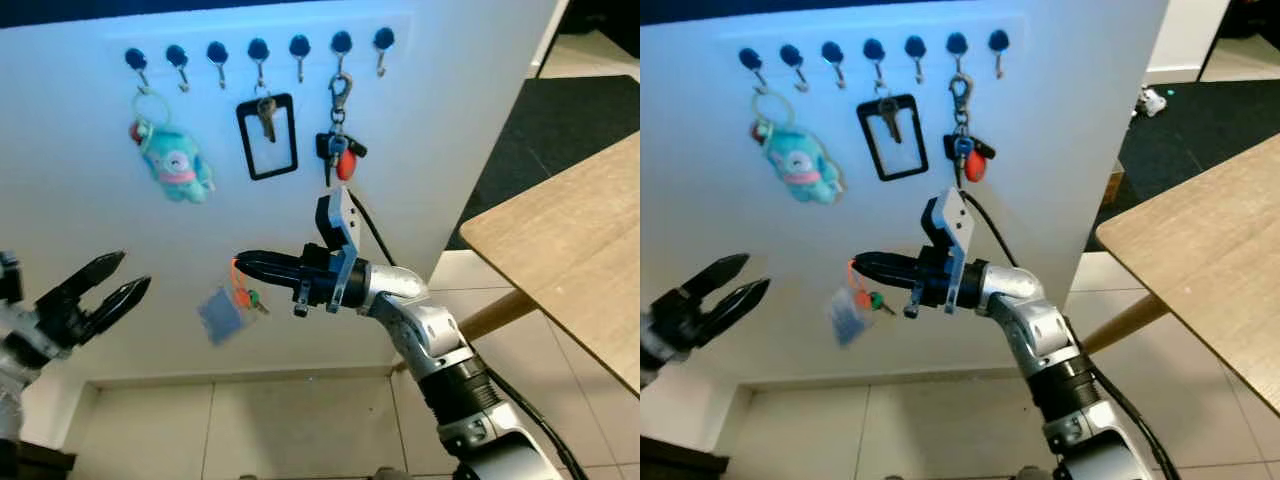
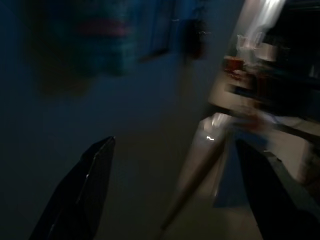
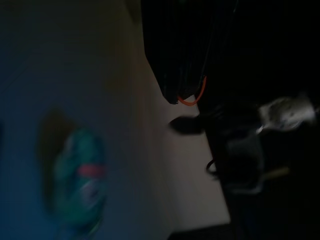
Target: Hang keys on a hook
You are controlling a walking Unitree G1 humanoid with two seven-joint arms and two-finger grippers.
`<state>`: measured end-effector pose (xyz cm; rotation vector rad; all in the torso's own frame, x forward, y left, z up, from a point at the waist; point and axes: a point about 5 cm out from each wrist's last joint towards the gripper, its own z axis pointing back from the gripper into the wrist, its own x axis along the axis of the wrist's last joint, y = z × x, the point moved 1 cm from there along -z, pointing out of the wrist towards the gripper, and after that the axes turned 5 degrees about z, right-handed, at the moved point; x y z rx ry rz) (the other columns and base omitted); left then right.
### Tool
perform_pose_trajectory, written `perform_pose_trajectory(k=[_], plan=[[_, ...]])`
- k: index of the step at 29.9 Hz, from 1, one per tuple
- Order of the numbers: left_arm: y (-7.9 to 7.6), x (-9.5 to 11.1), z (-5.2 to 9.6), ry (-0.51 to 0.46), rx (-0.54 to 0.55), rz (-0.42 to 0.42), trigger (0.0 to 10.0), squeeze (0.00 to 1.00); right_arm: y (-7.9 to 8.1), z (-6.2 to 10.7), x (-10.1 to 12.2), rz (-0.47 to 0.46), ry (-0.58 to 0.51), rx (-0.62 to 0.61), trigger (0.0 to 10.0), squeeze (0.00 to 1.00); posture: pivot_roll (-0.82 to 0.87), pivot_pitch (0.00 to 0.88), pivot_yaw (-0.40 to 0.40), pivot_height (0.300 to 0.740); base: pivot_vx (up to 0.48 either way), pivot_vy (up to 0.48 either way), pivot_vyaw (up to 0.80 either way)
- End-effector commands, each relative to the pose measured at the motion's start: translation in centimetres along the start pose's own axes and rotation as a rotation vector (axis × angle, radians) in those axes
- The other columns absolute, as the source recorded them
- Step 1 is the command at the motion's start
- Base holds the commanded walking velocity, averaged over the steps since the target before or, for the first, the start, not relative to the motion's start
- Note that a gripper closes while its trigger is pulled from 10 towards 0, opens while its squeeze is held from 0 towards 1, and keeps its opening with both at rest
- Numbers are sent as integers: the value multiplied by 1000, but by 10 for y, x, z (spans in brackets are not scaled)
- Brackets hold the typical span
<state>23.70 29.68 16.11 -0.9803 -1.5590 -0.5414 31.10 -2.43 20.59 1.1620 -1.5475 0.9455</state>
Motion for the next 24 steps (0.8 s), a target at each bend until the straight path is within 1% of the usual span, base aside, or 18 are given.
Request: perform_pose_trajectory(k=[1, 2, 3, 5, 7, 8, 12, 14, 16, 18, 24], plan=[[-10, 12, -8, 43, -99, -30, 10000, 0, -6, -8, 17, -41, -87, 7, 10000, 0, -66, 110, 71, 740, 0, 0, 0], [-13, 14, -12, 51, -123, -36, 10000, 0, -7, -10, 24, -49, -114, 19, 10000, 0, -66, 110, 71, 740, 0, 0, 0], [-13, 14, -12, 51, -123, -36, 10000, 0, -7, -10, 24, -49, -114, 19, 10000, 0, -66, 110, 71, 740, 0, 0, 0], [-19, 18, -24, 72, -167, -57, 10000, 0, -12, -22, 43, -56, -179, 55, 10000, 0, -58, 110, 64, 740, 0, 0, 0], [-20, 18, -26, 80, -175, -62, 10000, 0, -13, -25, 47, -51, -183, 59, 10000, 0, -55, 110, 61, 740, 0, 0, 0], [-23, 18, -28, 86, -193, -59, 10000, 0, -15, -30, 49, -38, -176, 60, 10000, 0, -53, 113, 58, 740, 0, 0, 0], [-27, 18, -32, 96, -214, -59, 10000, 0, -18, -36, 52, -15, -159, 58, 10000, 0, -51, 113, 55, 740, 0, 0, 0], [-34, 16, -37, 113, -231, -53, 10000, 0, -21, -44, 55, 13, -142, 45, 10000, 0, -48, 116, 48, 740, 0, 0, 0], [-40, 16, -41, 111, -242, -53, 10000, 0, -24, -56, 59, 54, -119, 21, 10000, 0, -47, 121, 42, 740, 0, 0, 0], [-43, 17, -43, 109, -249, -54, 10000, 0, -23, -67, 61, 76, -108, 12, 10000, 0, -47, 126, 40, 740, 0, 0, 0], [-48, 18, -47, 110, -261, -56, 10000, 0, -17, -89, 65, 98, -118, 10, 10000, 0, -44, 133, 34, 740, 0, 0, 0]])
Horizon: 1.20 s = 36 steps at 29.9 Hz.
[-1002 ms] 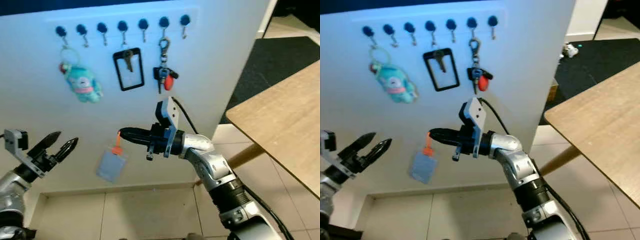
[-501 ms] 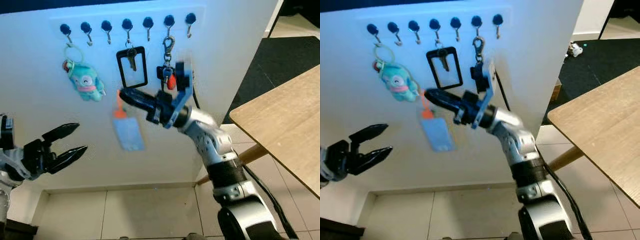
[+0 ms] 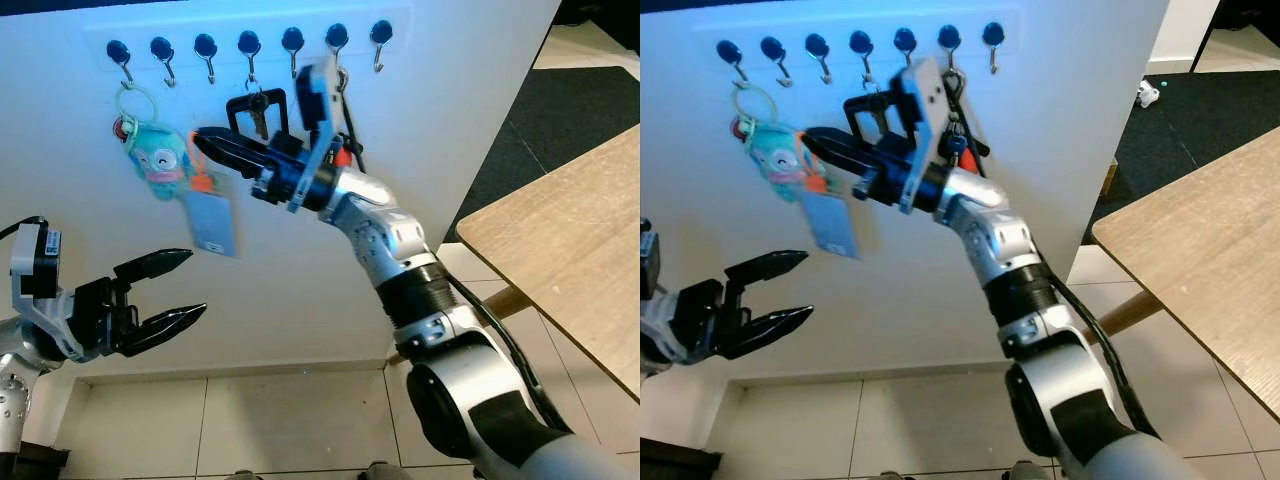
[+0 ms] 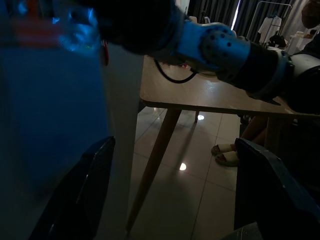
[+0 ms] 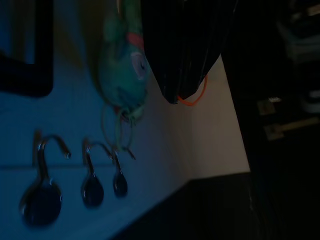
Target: Hang keys on a hook
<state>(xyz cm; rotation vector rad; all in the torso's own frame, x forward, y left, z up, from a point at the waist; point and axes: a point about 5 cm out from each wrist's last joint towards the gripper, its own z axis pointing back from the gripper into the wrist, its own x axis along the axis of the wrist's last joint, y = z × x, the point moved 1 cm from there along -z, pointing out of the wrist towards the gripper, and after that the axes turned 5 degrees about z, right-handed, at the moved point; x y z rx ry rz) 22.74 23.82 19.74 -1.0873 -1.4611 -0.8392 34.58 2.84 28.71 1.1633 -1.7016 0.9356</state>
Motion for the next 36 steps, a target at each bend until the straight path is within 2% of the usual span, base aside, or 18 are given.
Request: perform_pose_trajectory(k=[1, 3, 4, 7, 14, 21, 28, 36], plan=[[-3, 1, 1, 14, -2, 8, 10000, 0, 8, -15, 2, 22, -6, 20, 10000, 0, -44, 139, 32, 740, 0, 0, 0], [-3, 1, 1, 14, -2, 8, 10000, 0, 8, -15, 2, 22, -6, 20, 10000, 0, -44, 139, 32, 740, 0, 0, 0], [-4, 1, -1, 17, -4, 8, 10000, 0, 11, -25, 4, 57, -1, 4, 10000, 0, -44, 141, 28, 740, 0, 0, 0], [-7, 0, -5, 21, -6, 11, 10000, 0, 17, -39, 8, 138, 3, -21, 10000, 0, -46, 143, 21, 740, 0, 0, 0], [-8, -1, -9, 18, -14, 16, 10000, 0, 31, -50, 17, 209, -31, 0, 10000, 0, -46, 141, 16, 740, 0, 0, 0], [-9, -1, -11, 18, -23, 21, 10000, 0, 27, -53, 28, 244, -66, -59, 10000, 0, -46, 141, 16, 740, 0, 0, 0], [-9, -2, -15, 17, -34, 27, 10000, 0, 15, -54, 44, 274, -94, -173, 10000, 0, -51, 142, 21, 740, 0, 0, 0], [-11, -3, -16, 17, -42, 34, 10000, 0, 10, -53, 49, 271, -102, -220, 10000, 0, -50, 151, 26, 740, 0, 0, 0]])
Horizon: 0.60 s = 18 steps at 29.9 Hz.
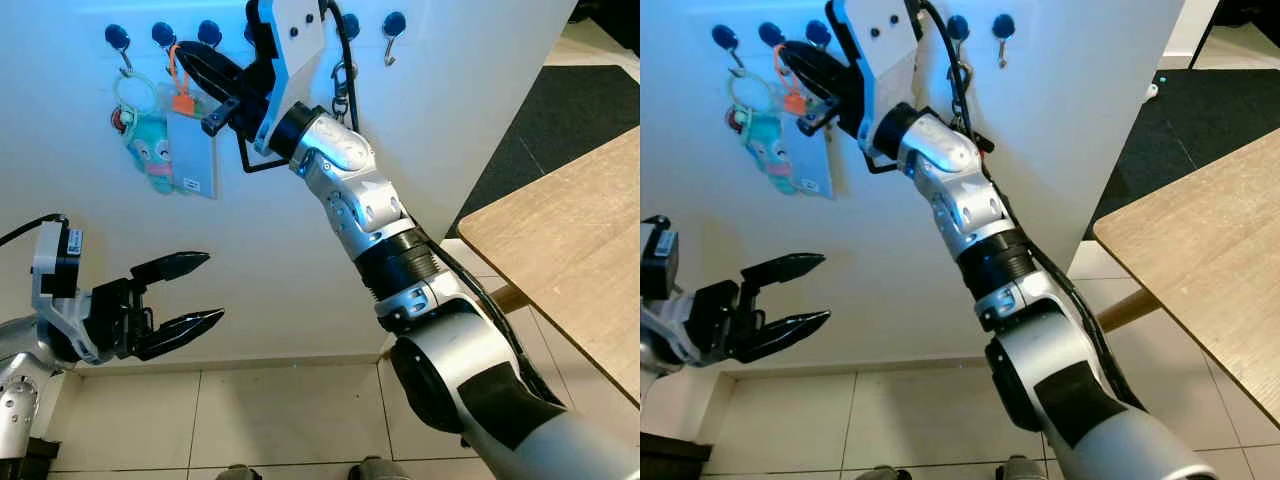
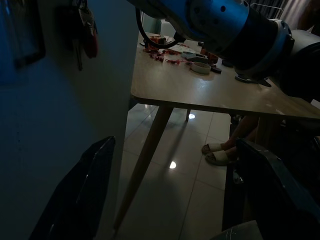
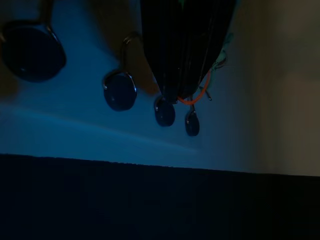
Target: Hang keys on a hook
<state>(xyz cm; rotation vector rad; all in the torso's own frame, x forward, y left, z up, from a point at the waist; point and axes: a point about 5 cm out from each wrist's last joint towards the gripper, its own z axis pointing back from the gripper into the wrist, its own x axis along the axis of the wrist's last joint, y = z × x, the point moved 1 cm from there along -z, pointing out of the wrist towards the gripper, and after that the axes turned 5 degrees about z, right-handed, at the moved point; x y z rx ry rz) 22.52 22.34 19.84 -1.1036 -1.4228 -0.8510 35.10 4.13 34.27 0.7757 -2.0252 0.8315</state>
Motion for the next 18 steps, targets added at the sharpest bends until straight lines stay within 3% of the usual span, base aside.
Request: perform_pose_trajectory(k=[1, 18], plan=[[-4, -1, -4, -5, -25, 15, 10000, 0, 20, -16, 8, -48, -42, 28, 10000, 0, -50, 151, 26, 740, 0, 0, 0], [-5, 0, -6, 7, -33, 18, 10000, 0, 21, -18, -9, -51, 64, -15, 10000, 0, -50, 158, 31, 740, 0, 0, 0]])
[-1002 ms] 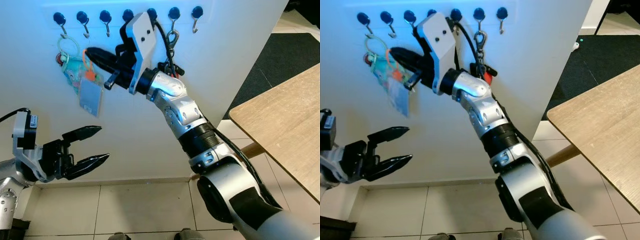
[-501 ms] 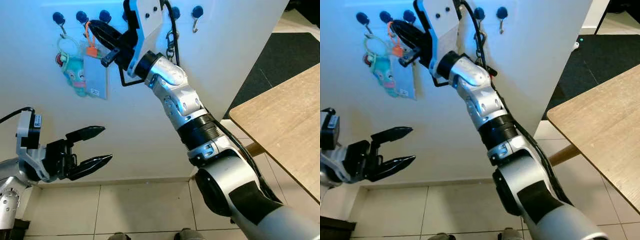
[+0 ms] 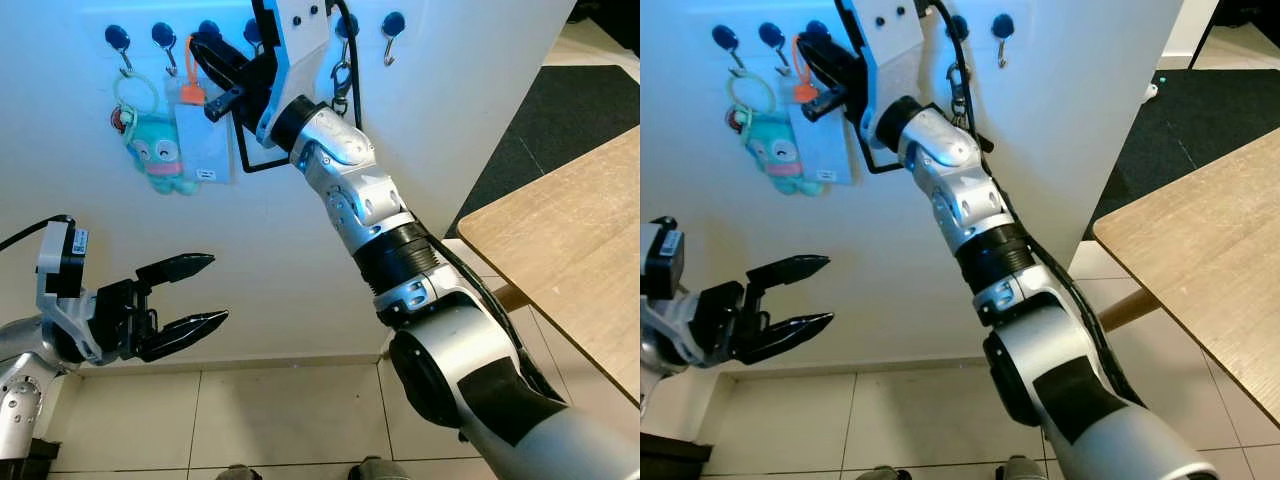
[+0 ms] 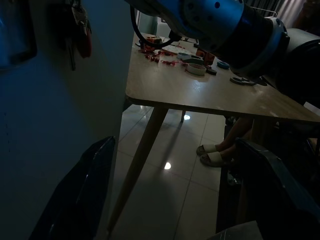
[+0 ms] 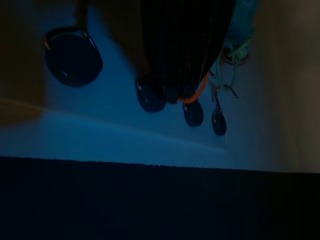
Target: Hang keys on a hook
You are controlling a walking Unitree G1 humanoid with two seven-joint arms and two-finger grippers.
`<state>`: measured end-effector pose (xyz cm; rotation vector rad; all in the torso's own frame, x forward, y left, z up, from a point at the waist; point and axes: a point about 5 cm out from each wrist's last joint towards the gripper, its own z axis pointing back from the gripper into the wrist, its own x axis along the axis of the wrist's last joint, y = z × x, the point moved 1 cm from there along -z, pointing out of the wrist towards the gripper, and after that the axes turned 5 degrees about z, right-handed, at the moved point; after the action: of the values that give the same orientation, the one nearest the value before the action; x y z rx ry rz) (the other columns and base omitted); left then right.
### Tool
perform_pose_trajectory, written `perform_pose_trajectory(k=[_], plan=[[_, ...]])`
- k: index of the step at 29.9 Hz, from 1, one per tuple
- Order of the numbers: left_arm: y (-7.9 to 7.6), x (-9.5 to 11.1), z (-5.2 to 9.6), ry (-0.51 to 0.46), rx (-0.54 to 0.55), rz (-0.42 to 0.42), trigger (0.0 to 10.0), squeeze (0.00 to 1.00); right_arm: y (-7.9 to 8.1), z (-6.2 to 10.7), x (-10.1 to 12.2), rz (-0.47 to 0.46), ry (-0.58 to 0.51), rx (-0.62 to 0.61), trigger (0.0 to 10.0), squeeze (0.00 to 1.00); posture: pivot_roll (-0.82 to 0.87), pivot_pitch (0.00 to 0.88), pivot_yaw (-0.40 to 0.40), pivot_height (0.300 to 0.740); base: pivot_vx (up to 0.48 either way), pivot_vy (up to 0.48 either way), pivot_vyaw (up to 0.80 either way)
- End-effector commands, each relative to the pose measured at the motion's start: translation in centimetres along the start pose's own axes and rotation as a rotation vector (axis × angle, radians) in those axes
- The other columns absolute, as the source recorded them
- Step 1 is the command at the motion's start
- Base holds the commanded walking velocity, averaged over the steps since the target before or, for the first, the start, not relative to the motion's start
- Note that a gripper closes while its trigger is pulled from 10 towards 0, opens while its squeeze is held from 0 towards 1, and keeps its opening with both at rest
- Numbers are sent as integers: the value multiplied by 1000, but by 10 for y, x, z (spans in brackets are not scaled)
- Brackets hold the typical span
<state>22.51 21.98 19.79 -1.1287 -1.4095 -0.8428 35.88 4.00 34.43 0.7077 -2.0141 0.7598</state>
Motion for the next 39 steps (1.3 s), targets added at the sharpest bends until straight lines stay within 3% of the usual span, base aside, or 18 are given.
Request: perform_pose_trajectory(k=[1, 12, 17, 24, 39], plan=[[-4, 1, -3, 12, -22, -2, 10000, 0, 30, -13, -7, -52, 37, 63, 10000, 0, -50, 158, 31, 740, 0, 0, 0], [-4, 1, -3, 15, -23, -1, 10000, 0, 37, -14, -9, -75, 57, 110, 10000, 0, -50, 158, 31, 740, 0, 0, 0], [-4, 1, -4, 17, -23, 1, 10000, 0, 53, -10, 3, -196, -19, 246, 10000, 0, -51, 159, 32, 740, 0, 0, 0], [-3, -1, -4, 19, -26, 6, 10000, 0, 66, -4, 7, -236, -46, 358, 10000, 0, -56, 158, 37, 740, 0, 0, 0], [-3, -3, -3, 27, -36, 14, 10000, 0, 59, -1, -2, -212, 27, 283, 10000, 0, -57, 155, 41, 740, 0, 0, 0]])
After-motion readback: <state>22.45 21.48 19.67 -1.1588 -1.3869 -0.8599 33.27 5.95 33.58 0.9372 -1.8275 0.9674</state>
